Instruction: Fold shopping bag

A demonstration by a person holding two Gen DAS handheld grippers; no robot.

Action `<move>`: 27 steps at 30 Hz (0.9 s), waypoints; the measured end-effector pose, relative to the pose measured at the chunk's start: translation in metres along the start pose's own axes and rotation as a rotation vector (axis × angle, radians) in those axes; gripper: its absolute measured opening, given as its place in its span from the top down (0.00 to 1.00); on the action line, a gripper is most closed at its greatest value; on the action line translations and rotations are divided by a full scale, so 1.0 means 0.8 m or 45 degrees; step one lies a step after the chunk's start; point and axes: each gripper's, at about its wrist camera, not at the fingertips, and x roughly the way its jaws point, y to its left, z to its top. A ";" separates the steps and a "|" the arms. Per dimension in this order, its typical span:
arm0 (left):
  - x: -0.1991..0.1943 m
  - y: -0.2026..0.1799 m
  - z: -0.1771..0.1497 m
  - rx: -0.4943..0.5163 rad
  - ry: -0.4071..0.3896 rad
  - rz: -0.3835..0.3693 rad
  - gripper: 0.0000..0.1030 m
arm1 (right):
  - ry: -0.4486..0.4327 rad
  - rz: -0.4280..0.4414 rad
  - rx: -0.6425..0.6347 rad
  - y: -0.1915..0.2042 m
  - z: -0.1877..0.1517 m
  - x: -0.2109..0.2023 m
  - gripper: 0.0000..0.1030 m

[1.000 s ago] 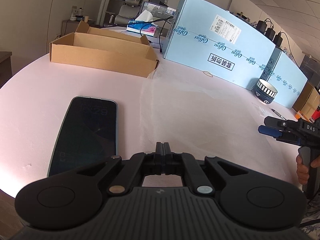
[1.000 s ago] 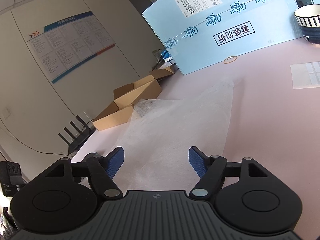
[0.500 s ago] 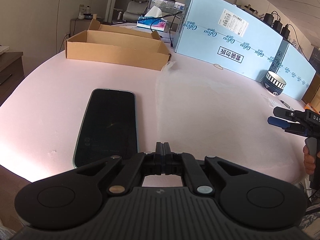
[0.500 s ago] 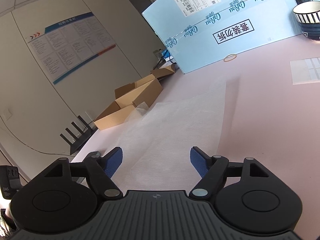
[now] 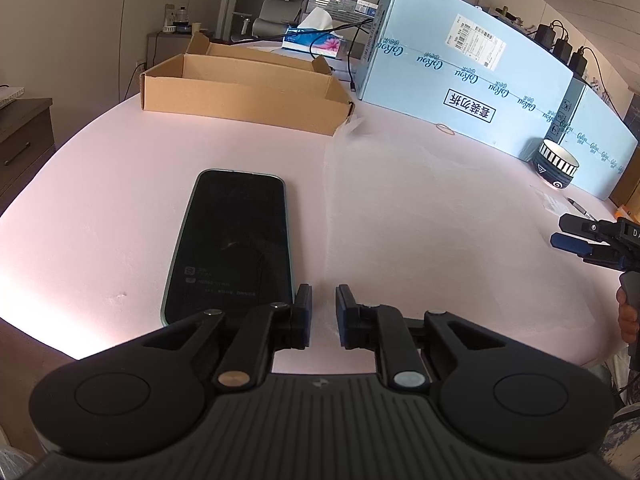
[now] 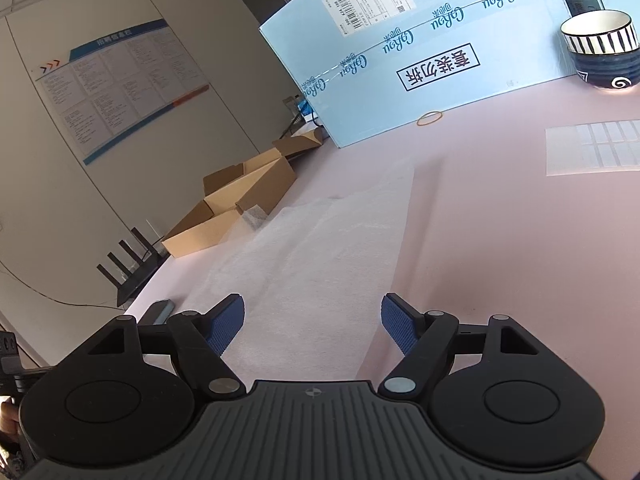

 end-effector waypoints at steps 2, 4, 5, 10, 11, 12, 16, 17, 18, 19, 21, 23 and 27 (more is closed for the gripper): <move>-0.015 0.002 0.016 0.031 -0.101 0.018 0.76 | 0.036 -0.024 0.026 -0.010 0.003 -0.001 0.31; -0.020 0.000 0.037 0.056 -0.180 -0.003 0.73 | 0.063 0.007 0.069 -0.018 0.008 0.002 0.32; -0.017 -0.005 0.046 0.076 -0.205 -0.032 0.73 | 0.074 0.024 0.081 -0.020 0.010 0.005 0.34; 0.049 -0.051 0.064 0.233 -0.159 -0.123 0.73 | 0.114 0.094 0.130 -0.024 0.019 0.035 0.36; 0.076 -0.066 0.064 0.301 -0.134 -0.054 0.73 | 0.122 0.096 0.133 -0.024 0.021 0.038 0.36; 0.093 -0.073 0.064 0.349 -0.109 -0.004 0.73 | 0.138 0.098 0.137 -0.024 0.024 0.040 0.37; 0.137 -0.082 0.067 0.433 -0.006 0.021 0.67 | 0.173 0.147 0.203 -0.039 0.031 0.049 0.41; 0.144 -0.081 0.068 0.440 0.016 0.019 0.65 | 0.190 0.138 0.200 -0.040 0.035 0.053 0.47; 0.152 -0.078 0.068 0.448 0.030 0.035 0.63 | 0.207 0.127 0.197 -0.041 0.039 0.057 0.48; 0.155 -0.076 0.068 0.457 0.036 0.051 0.62 | 0.217 0.122 0.197 -0.041 0.041 0.060 0.49; 0.162 -0.069 0.067 0.454 0.048 0.070 0.62 | 0.240 0.119 0.207 -0.041 0.047 0.067 0.50; 0.166 -0.056 0.066 0.409 0.051 0.041 0.62 | 0.252 0.111 0.215 -0.042 0.051 0.073 0.56; 0.166 -0.054 0.067 0.389 0.052 0.034 0.59 | 0.224 0.071 0.279 -0.057 0.046 0.079 0.97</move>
